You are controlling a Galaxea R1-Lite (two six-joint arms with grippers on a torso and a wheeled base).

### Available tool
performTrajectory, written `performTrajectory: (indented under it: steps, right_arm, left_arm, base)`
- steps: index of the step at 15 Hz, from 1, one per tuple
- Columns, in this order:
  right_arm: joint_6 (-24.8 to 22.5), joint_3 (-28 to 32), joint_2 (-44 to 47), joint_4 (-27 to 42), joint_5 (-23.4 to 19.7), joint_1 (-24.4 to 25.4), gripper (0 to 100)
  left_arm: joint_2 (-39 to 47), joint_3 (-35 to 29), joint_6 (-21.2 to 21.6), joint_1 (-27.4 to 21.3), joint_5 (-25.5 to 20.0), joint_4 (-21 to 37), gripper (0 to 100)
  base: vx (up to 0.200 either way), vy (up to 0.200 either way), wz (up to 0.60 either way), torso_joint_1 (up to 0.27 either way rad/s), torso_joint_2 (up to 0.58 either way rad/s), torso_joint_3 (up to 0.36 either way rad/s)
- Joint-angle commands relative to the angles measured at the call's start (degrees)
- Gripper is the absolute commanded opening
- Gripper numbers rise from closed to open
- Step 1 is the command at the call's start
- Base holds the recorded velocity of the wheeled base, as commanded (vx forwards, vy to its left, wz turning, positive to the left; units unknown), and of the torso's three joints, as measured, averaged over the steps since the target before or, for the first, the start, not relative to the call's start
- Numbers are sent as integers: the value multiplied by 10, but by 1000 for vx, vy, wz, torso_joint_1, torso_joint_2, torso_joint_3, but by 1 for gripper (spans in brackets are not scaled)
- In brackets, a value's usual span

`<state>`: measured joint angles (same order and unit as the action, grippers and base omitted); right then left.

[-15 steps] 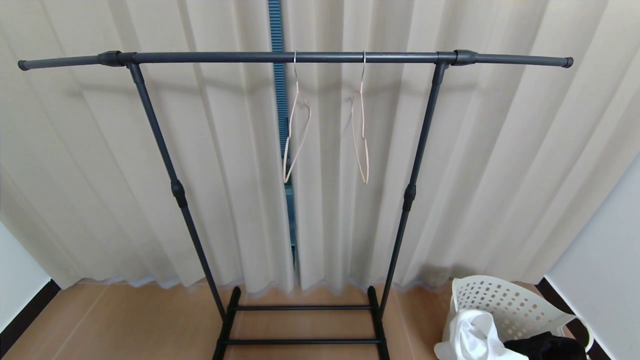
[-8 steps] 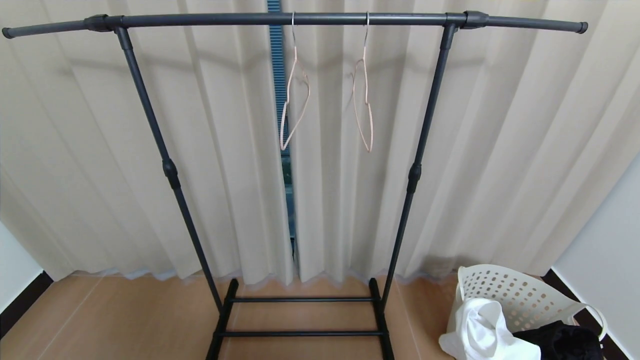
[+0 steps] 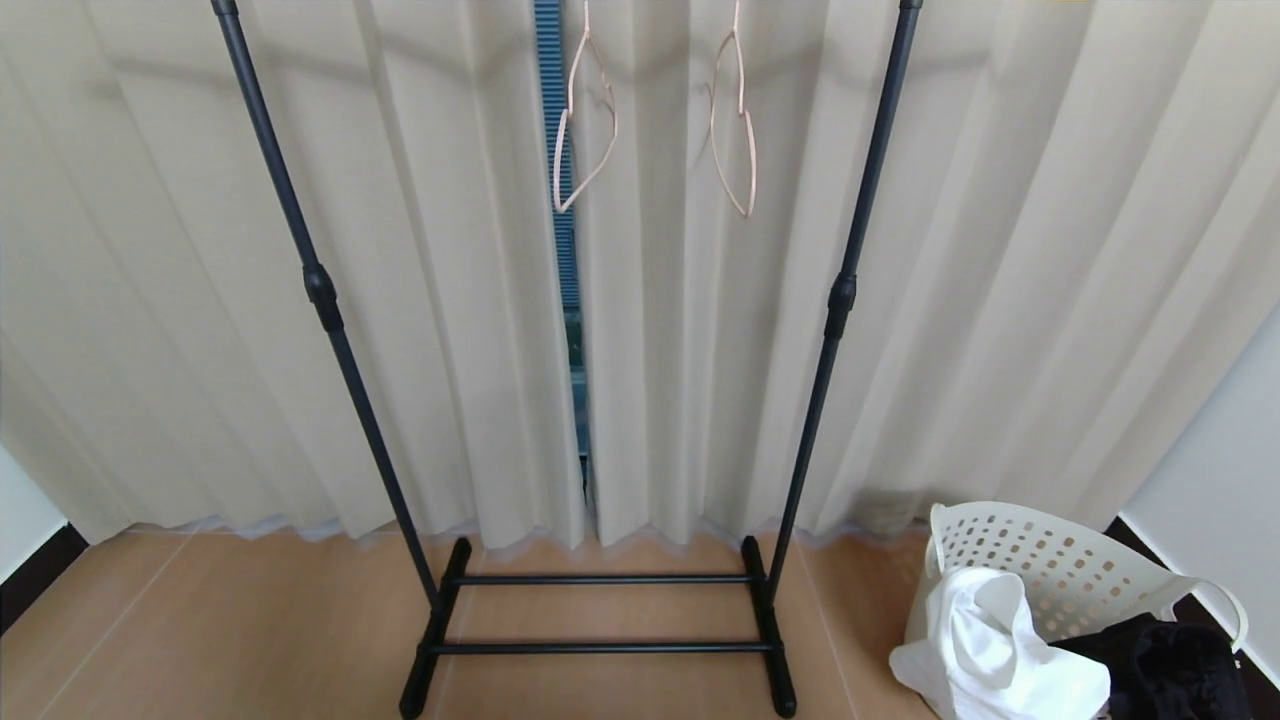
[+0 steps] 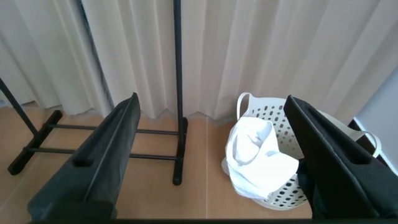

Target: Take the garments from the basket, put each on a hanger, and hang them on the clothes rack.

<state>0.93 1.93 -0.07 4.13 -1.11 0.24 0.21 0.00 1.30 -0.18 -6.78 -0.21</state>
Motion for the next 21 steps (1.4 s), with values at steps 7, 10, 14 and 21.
performTrajectory:
  steps: [7,10,14,21]
  right_arm:
    - [0,0,1,0,1,0,100]
    - [1,0,1,0,1,0,100]
    - [0,0,1,0,1,0,100]
    - [0,0,1,0,1,0,100]
  left_arm:
    - [1,0,0,0,0,-1,100]
    - [1,0,0,0,0,-1,100]
    - [1,0,0,0,0,0,100]
    - [1,0,0,0,0,0,100]
  base:
    - [0,0,-429,-10,73,63]
    - [0,0,-600,1,4,9]
    - [0,-50,-150,0,1,4]
    - [0,-200,0,4,4,2]
